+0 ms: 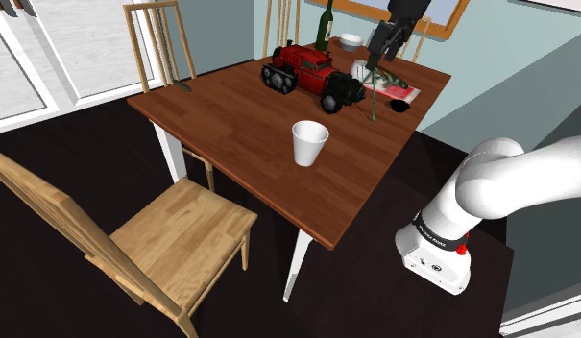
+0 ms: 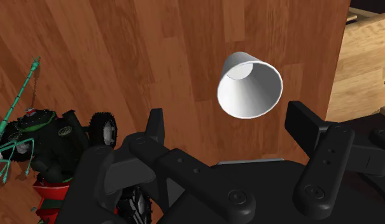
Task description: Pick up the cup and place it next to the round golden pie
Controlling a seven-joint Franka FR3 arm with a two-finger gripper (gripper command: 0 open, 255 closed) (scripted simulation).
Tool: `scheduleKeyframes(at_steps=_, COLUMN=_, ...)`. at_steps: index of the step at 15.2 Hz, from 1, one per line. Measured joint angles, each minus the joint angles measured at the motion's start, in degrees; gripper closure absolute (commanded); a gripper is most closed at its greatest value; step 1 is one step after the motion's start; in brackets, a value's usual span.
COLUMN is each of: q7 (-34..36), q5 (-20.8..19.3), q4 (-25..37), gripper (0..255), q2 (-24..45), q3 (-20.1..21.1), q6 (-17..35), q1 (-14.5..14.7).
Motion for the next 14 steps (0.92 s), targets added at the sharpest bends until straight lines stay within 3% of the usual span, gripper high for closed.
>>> scheduleKeyframes(at_steps=6, q7=2.5, q5=0.3, q4=-4.0, gripper=0, q2=3.0, q3=3.3, q6=6.2, q1=1.1)
scheduleKeyframes(at_steps=14, q7=7.9, q5=-0.9, q4=-7.5, gripper=0, q2=13.9, q3=9.9, q6=18.7, q1=2.4)
